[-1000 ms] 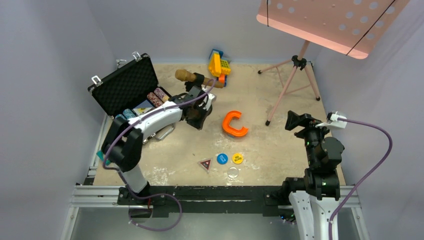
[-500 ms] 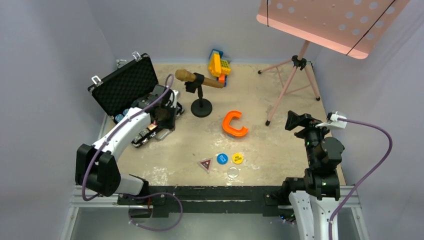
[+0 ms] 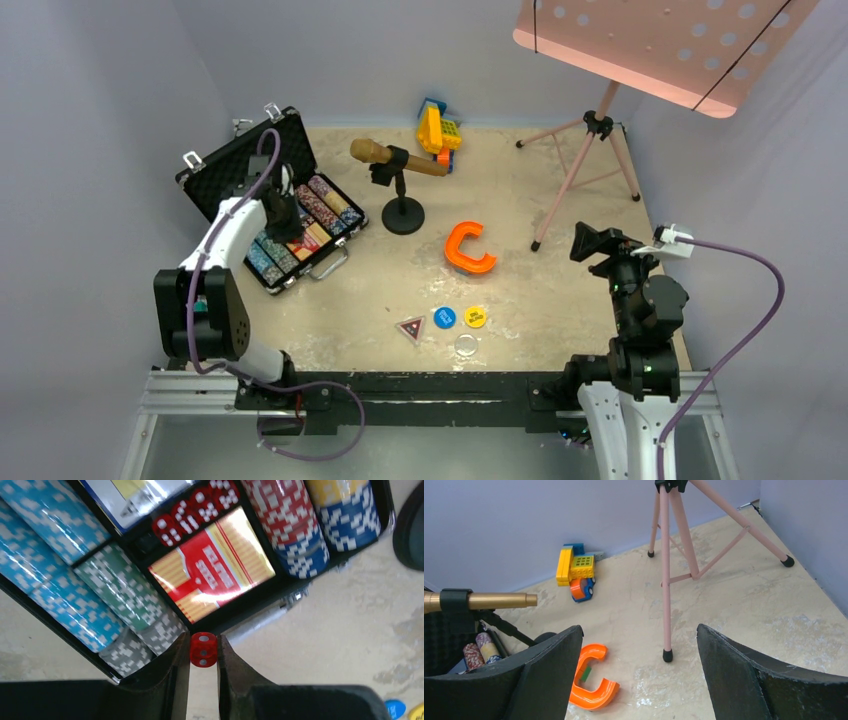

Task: Pack up texas hold em set

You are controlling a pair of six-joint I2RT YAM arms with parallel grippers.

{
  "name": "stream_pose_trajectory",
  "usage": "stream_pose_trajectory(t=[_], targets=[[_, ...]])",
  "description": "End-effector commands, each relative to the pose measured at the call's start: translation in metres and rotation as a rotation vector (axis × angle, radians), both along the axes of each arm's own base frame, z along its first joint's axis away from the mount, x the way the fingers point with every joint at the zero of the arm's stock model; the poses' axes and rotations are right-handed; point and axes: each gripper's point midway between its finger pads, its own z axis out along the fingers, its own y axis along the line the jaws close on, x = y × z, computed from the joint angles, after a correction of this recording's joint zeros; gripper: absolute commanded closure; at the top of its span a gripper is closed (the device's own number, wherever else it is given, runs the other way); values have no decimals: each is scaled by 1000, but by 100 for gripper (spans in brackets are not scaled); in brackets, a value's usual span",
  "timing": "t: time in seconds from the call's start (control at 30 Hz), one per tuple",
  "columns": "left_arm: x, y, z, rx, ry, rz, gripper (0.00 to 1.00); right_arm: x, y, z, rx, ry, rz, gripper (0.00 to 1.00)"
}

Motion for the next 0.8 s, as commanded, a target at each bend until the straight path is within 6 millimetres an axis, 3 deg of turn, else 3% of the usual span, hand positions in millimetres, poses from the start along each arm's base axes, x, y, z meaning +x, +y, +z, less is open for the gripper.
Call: stream_pose_trajectory(t=[0.0, 0.3, 0.77], targets=[[47, 27, 19, 54, -129, 126, 100, -1, 1, 12, -10, -50, 7, 11], [72, 68, 10, 163, -146, 252, 100, -1, 1, 12, -10, -48, 7, 12], [77, 69, -20, 149, -75, 273, 100, 1, 1, 10, -11, -43, 7, 12]])
